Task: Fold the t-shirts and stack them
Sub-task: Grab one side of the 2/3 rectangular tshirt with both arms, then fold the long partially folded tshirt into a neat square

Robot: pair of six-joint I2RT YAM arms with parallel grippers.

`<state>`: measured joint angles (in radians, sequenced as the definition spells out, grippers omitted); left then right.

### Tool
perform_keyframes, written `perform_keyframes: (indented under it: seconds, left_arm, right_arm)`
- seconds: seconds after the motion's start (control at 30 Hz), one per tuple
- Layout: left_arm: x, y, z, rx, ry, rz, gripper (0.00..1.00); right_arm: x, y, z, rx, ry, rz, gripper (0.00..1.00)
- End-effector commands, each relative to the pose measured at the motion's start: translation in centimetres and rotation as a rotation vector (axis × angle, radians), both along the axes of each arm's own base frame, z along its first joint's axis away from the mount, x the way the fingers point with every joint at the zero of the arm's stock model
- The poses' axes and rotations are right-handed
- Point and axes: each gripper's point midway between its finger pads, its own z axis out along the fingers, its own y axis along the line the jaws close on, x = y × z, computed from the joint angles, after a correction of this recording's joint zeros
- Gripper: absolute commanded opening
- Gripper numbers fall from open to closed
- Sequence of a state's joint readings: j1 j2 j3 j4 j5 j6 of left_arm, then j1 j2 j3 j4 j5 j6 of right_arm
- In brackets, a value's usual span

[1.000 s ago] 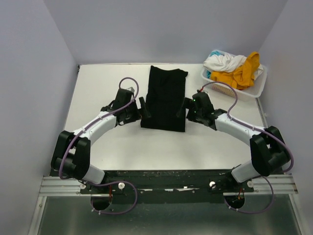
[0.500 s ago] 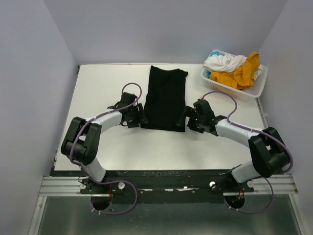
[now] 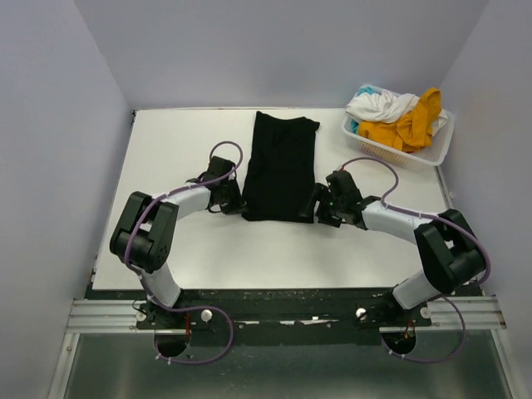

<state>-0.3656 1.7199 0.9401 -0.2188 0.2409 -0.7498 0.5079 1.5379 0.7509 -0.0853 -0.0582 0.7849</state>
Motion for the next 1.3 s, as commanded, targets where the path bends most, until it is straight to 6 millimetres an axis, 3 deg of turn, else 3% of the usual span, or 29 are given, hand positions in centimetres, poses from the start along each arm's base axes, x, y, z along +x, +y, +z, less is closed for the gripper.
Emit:
perform_keyframes:
  seconds: [0.0, 0.17, 0.33, 0.43, 0.47, 0.6, 0.73, 0.93, 1.03, 1.17, 1.27]
  left_arm:
    - [-1.1, 0.4, -0.8, -0.003, 0.030, 0.007, 0.00]
    - [-1.2, 0.4, -0.3, -0.018, 0.010, 0.008, 0.00]
    - [-1.2, 0.1, 0.0, -0.033, -0.005, 0.004, 0.00]
    - [-1.6, -0.1, 0.3, -0.048, -0.013, 0.001, 0.00]
    - [-1.8, -0.2, 0.5, -0.057, -0.016, 0.006, 0.00]
    - [-4.2, 0.4, 2.5, -0.045, -0.071, 0.032, 0.00]
    - [-8.7, 1.0, 3.6, -0.015, -0.072, 0.041, 0.00]
    - [-15.3, 3.1, 7.4, 0.065, -0.124, 0.044, 0.00]
    - [-17.3, 3.6, 10.6, -0.019, -0.207, 0.038, 0.00]
    - [-19.1, 3.1, 14.9, -0.180, -0.332, -0.023, 0.00]
    - [-19.6, 2.8, 16.5, -0.251, -0.387, -0.044, 0.00]
  right_arm:
    - [0.5, 0.1, -0.4, -0.004, -0.002, 0.005, 0.70]
    - [0.1, 0.2, -1.5, -0.009, 0.024, 0.027, 0.56]
    - [-0.4, 0.7, -2.0, 0.018, 0.040, 0.046, 0.36]
    - [-0.6, 0.5, -1.8, 0.012, 0.029, 0.050, 0.03]
    - [-0.8, 0.6, -1.6, 0.023, 0.027, 0.064, 0.01]
    - [-3.4, 0.8, 0.2, 0.070, 0.055, 0.138, 0.01]
    - [-7.4, 0.0, 2.1, 0.089, 0.119, 0.198, 0.01]
    - [-12.9, -0.7, 7.6, 0.101, 0.214, 0.382, 0.01]
    - [-15.2, -0.3, 11.1, 0.165, 0.219, 0.484, 0.01]
    - [-16.6, 0.4, 15.5, 0.252, 0.169, 0.568, 0.01]
    - [-16.7, 1.3, 18.1, 0.324, 0.113, 0.601, 0.01]
